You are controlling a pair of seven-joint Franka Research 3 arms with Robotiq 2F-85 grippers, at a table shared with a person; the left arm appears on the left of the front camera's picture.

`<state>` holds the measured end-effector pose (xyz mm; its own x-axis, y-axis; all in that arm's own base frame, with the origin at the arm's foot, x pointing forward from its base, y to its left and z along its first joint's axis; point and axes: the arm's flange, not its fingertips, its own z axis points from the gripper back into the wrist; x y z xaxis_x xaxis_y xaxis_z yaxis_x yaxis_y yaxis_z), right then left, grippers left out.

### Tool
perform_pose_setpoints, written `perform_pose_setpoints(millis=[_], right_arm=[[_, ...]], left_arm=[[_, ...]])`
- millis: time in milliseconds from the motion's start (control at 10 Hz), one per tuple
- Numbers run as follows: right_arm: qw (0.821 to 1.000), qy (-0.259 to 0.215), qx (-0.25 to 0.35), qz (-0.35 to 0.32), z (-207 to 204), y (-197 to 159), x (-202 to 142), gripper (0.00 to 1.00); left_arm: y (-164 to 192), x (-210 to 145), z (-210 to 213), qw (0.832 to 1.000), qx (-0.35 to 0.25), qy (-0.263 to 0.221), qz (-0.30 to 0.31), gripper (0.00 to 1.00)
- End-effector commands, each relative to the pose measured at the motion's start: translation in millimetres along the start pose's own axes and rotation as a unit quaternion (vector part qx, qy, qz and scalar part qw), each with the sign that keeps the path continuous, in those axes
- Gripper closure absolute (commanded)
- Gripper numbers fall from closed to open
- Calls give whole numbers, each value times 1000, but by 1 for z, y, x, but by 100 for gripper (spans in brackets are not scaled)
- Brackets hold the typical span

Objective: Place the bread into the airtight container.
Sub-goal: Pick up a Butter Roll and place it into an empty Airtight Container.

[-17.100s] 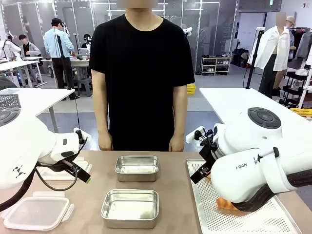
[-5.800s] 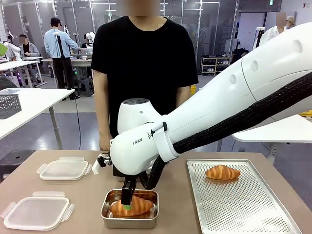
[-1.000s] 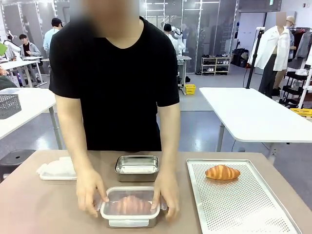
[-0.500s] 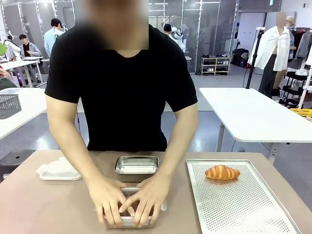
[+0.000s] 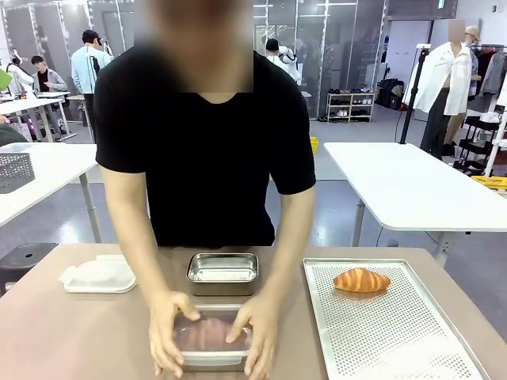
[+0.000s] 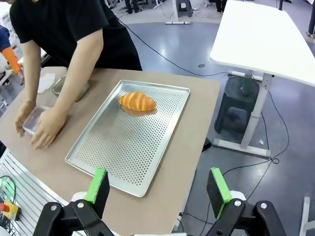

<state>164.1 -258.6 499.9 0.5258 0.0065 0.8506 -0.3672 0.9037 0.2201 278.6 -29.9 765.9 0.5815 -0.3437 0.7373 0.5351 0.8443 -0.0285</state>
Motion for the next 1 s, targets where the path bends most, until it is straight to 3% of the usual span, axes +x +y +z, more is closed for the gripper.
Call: perform_pose_setpoints(millis=[0,900], right_arm=[[1000,-3,2,1,2,3,-2,0],[1000,-3,2,1,2,3,-2,0]], left_arm=[[0,1,1,1000,-2,1,-5,0],[0,1,1,1000,-2,1,-5,0]])
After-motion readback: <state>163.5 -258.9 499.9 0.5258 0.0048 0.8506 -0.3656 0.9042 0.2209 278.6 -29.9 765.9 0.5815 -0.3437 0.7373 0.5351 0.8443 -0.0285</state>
